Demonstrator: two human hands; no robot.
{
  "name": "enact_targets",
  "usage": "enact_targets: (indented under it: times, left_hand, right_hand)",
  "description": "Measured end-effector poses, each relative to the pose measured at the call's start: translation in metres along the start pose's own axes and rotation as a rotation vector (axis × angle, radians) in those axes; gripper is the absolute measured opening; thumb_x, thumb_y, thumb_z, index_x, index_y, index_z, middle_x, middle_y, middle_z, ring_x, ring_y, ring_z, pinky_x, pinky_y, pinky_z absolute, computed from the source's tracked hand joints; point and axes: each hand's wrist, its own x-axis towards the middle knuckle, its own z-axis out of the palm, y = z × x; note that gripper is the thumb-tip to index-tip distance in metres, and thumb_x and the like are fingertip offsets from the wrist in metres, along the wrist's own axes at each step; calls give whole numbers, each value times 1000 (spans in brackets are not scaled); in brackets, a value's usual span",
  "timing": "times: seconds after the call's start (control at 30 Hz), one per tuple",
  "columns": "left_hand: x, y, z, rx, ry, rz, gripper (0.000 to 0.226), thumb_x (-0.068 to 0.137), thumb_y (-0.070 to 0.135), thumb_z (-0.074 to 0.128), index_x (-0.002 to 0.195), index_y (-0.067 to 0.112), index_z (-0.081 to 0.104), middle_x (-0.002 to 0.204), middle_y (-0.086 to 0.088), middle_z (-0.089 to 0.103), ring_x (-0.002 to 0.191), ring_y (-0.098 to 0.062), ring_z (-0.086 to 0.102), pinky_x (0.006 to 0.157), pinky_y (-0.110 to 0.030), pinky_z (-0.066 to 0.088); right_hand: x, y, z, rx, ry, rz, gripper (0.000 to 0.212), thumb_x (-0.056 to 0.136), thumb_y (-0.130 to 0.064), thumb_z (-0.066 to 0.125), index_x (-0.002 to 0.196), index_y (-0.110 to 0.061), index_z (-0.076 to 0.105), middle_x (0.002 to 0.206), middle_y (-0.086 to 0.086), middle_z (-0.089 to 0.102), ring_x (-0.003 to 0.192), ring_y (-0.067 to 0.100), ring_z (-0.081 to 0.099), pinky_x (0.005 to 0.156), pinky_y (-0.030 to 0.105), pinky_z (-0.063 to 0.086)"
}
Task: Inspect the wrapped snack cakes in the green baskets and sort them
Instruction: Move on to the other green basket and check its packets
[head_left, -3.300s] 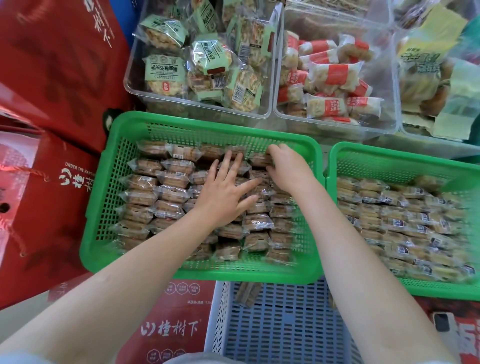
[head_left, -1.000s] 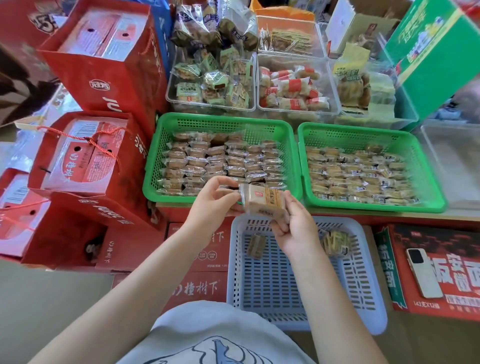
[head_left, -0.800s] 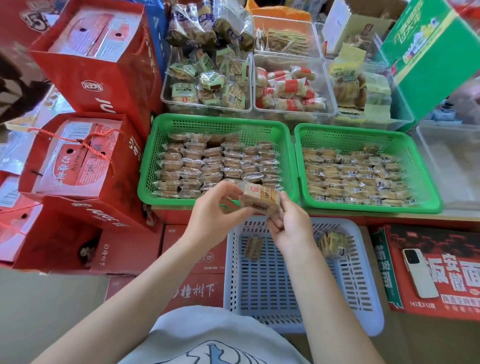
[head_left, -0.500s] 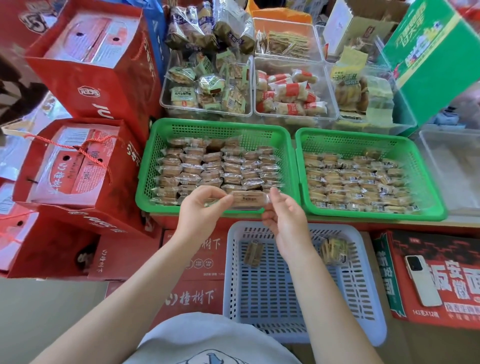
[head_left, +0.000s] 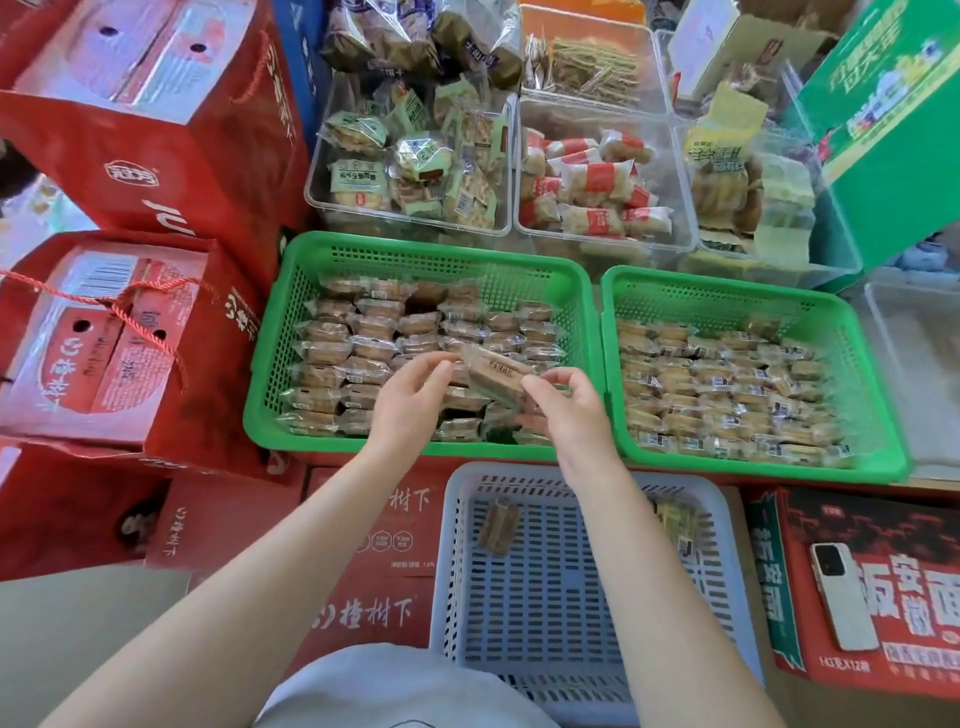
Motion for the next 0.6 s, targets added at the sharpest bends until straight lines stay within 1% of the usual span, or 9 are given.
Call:
enact_targets:
  times: [0.03,0.1,0.17,0.23,0.3,0.37,0.47,0.53,0.6]
  left_hand:
    - [9,-12,3,259,-13,105,34,106,36,46,136,27,58,138,6,59,131,-16,51,106,-35,43]
    - [23,-39,7,757,-113,193,53,107,45,34,156,26,33,165,1,28,154,-19,16,125,-44,13]
    - [29,-58,11,1044,-209,183,61,105,53,19,161,30,14,170,2,3,156,-17,-7,126,-48,-4]
    - [29,-61,14,1105,-222,188,64,103,56,15,162,32,6,170,1,-3,156,-18,-11,125,-50,-4]
    - [30,-60,15,1119,-216,189,66,102,57,15,162,32,1,170,0,-5,156,-19,-11,125,-51,-2]
    - [31,-60,15,1136,-207,185,66,102,57,15,161,32,0,170,-1,-4,156,-20,-10,125,-51,0]
    - [30,-60,16,1142,-213,159,69,99,58,12,161,32,1,170,-2,-1,156,-21,-7,125,-51,3]
    - [30,-59,16,1147,-224,141,72,95,59,7,161,32,1,170,-2,0,156,-21,-5,125,-50,3]
    - [30,-58,16,1158,-232,132,73,94,59,6,161,33,0,170,-2,-1,156,-22,-4,125,-50,3]
  right_hand:
    - [12,-5,1,12,57,-10,24,82,-33,73,96,-21,58,103,9,72,90,28,73,88,51,58]
    - [38,-17,3,21,150,-57,19,87,-27,71,98,-20,57,97,5,73,86,26,74,83,48,60]
    - [65,-28,9,-51,226,-121,16,90,-25,68,100,-20,57,93,0,71,84,25,73,75,43,60]
    - [92,-38,18,-151,288,-211,12,93,-24,65,100,-21,56,90,-5,69,76,20,70,64,37,56]
    - [118,-45,28,-318,337,-331,9,93,-27,63,99,-24,57,94,-1,68,75,17,64,62,31,51]
    - [141,-46,36,-539,337,-412,13,93,-28,63,104,-21,61,101,3,58,81,19,59,67,28,47]
    - [167,-41,48,-809,283,-445,14,93,-24,62,101,-13,62,103,6,45,92,26,53,78,35,50]
    - [175,-40,55,-897,234,-455,16,93,-23,62,101,-9,62,106,8,44,100,25,46,83,35,46]
    - [180,-44,61,-932,207,-479,21,94,-26,62,103,-7,63,108,9,43,104,27,45,81,31,39]
